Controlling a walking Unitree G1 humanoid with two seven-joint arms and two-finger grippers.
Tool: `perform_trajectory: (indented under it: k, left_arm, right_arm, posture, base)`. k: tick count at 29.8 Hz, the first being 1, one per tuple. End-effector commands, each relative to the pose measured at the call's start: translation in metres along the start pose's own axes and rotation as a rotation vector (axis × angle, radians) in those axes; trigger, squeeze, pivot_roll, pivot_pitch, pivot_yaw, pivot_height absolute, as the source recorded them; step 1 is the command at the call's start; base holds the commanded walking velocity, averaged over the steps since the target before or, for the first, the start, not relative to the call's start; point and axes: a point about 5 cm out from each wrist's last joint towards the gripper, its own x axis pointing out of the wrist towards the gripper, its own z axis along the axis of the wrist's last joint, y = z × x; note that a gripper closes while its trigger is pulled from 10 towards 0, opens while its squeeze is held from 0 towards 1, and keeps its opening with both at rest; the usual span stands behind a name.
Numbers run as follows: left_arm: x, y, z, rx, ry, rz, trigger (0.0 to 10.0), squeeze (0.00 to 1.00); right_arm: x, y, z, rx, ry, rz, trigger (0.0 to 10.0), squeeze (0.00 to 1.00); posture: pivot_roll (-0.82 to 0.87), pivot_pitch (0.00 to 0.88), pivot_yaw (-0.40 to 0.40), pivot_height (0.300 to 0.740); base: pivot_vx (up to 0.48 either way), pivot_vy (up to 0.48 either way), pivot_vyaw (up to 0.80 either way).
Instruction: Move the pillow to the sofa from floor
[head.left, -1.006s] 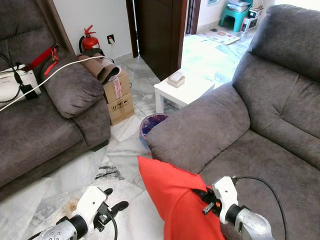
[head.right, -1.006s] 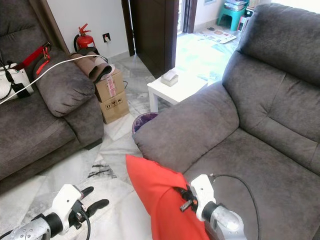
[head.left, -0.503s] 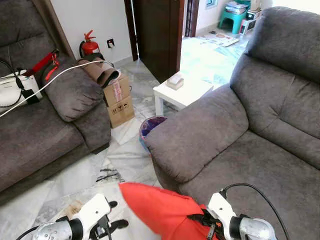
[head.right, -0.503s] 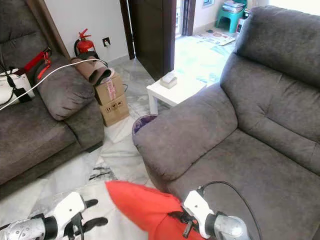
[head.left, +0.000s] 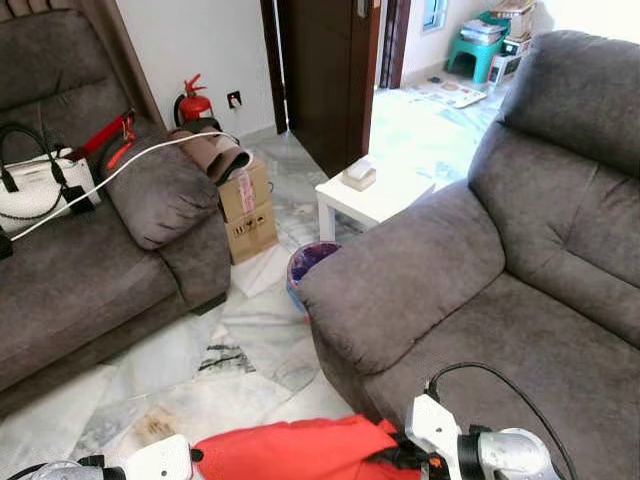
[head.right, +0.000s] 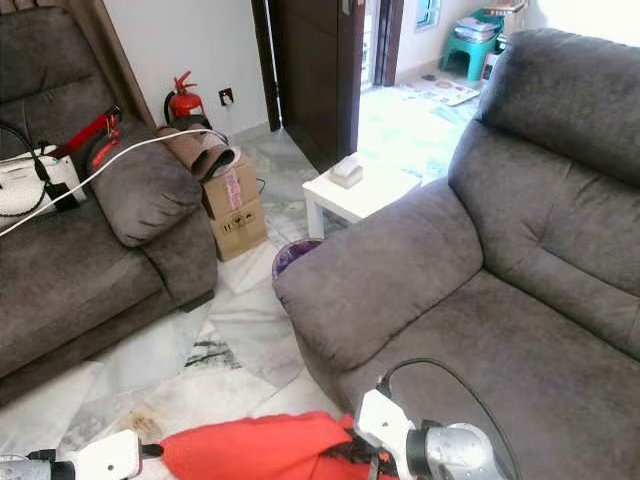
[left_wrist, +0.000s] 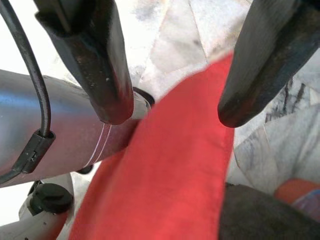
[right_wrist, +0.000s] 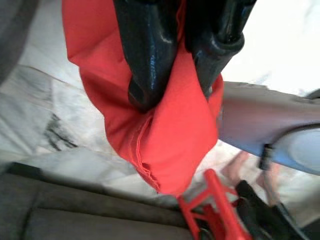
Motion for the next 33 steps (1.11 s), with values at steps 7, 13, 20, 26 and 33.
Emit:
perform_trajectory:
  k: [7, 13, 20, 26, 33]
  left_arm:
    - [-0.002, -0.003, -0.009, 0.052, 0.028, -0.045, 10.0, 1.00]
    - [-0.001, -0.004, -0.018, 0.074, 0.056, -0.064, 10.0, 1.00]
    - [0.000, 0.003, -0.018, 0.125, 0.058, -0.047, 10.0, 1.00]
    - [0.003, 0.004, -0.019, 0.136, 0.060, -0.034, 10.0, 1.00]
    - [0.007, 0.011, -0.017, 0.141, 0.060, 0.018, 10.0, 1.00]
  right_arm:
    - [-0.004, 0.006, 0.037, -0.124, -0.096, 0.111, 10.0, 0.00]
    - [-0.005, 0.012, 0.046, -0.143, -0.091, 0.159, 10.0, 0.00]
    - [-0.007, 0.016, 0.052, -0.144, -0.096, 0.185, 10.0, 0.00]
    - [-0.008, 0.019, 0.055, -0.149, -0.098, 0.207, 10.0, 0.00]
    - [-0.008, 0.024, 0.054, -0.147, -0.090, 0.237, 10.0, 0.00]
  posture:
    - [0.07, 0.063, 0.067, 0.740]
    - [0.07, 0.057, 0.064, 0.740]
    - [0.07, 0.050, 0.059, 0.740]
    - [0.06, 0.056, 0.054, 0.740]
    - [0.06, 0.066, 0.048, 0.740]
  base:
    - [0.000, 0.000, 0.00]
    - [0.000, 0.000, 0.00]
    - [0.000, 0.000, 0.00]
    - [0.000, 0.000, 0.00]
    - [0.000, 0.000, 0.00]
